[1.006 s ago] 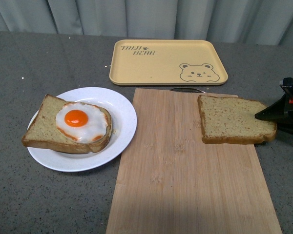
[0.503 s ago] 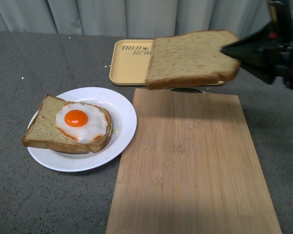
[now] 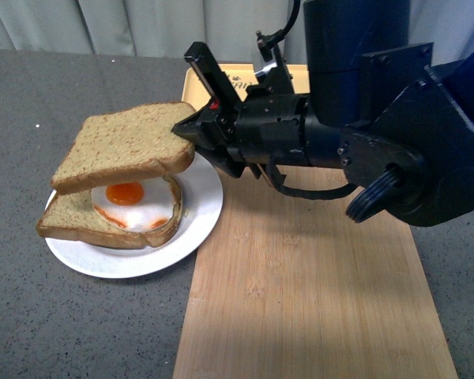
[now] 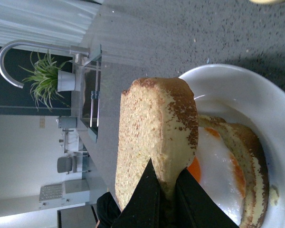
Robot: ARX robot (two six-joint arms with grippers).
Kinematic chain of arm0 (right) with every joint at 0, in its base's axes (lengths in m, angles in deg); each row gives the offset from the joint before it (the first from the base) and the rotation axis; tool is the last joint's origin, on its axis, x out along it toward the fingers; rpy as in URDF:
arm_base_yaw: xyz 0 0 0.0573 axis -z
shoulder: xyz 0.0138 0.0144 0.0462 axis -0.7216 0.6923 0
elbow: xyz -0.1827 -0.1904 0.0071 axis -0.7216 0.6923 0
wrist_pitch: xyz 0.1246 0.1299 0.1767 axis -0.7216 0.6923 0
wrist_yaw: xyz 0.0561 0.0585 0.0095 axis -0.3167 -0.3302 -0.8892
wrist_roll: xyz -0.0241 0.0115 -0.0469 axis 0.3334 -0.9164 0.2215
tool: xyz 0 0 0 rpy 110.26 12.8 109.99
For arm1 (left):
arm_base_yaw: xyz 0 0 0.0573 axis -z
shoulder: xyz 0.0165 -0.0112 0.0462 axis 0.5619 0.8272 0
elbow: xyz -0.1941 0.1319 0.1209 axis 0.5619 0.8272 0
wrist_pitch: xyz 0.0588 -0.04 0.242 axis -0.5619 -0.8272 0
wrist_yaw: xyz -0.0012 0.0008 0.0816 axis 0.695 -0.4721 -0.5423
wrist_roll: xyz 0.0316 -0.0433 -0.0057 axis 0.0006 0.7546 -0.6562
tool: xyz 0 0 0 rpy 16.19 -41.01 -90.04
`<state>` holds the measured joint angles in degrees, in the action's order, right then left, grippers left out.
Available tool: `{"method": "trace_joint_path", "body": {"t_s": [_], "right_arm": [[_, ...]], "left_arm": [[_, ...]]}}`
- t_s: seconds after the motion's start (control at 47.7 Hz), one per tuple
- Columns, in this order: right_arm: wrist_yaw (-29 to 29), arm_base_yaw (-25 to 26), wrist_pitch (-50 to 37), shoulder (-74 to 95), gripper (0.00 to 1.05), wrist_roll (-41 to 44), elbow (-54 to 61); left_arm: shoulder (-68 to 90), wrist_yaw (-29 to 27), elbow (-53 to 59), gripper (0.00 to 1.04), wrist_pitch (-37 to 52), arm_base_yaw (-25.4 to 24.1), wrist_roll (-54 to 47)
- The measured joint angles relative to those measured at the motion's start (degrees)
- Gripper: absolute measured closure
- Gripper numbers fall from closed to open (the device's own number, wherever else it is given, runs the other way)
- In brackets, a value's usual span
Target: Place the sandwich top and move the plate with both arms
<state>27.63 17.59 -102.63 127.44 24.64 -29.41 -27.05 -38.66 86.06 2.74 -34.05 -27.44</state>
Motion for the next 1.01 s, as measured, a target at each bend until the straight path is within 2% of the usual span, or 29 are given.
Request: {"method": "trace_joint_path", "body": {"t_s": [0.293, 0.692, 0.797, 0.88, 0.901, 0.922, 0.943, 0.964, 0.985, 1.006], "right_arm": [[0.9, -1.5, 5.3, 1.9, 1.01, -0.3, -2.2], [8.2, -0.3, 10.1, -4.6, 0.46, 9.9, 4.9], [17.2, 0.3, 15.8, -10.1, 0.29, 18.9, 6.8], [20.9, 1.0, 15.9, -12.5, 0.19, 22.5, 8.1], [23.6, 1.0, 14.7, -12.7, 0.17, 23.8, 8.6], [29.4, 0.9, 9.0, -12.5, 0.2, 27.1, 10.1], [30.9, 0.9, 7.3, -12.4, 0.21, 27.8, 10.5], [35.0, 0.9, 1.1, -12.1, 0.24, 31.2, 12.2], [41.5, 1.0, -4.7, -11.8, 0.28, 35.6, 13.9], [44.0, 1.1, -7.4, -11.7, 0.3, 37.4, 14.9]], "left_arm": [[0.0, 0.0, 0.0, 0.07, 0.0, 0.0, 0.0], [0.0, 0.0, 0.0, 0.07, 0.0, 0.0, 0.0], [0.0, 0.0, 0.0, 0.07, 0.0, 0.0, 0.0], [0.0, 0.0, 0.0, 0.07, 0.0, 0.0, 0.0], [0.0, 0.0, 0.0, 0.07, 0.0, 0.0, 0.0], [0.0, 0.0, 0.0, 0.07, 0.0, 0.0, 0.0], [0.0, 0.0, 0.0, 0.07, 0.0, 0.0, 0.0], [0.0, 0.0, 0.0, 0.07, 0.0, 0.0, 0.0], [0.0, 0.0, 0.0, 0.07, 0.0, 0.0, 0.0], [0.0, 0.1, 0.0, 0.07, 0.0, 0.0, 0.0]]}}
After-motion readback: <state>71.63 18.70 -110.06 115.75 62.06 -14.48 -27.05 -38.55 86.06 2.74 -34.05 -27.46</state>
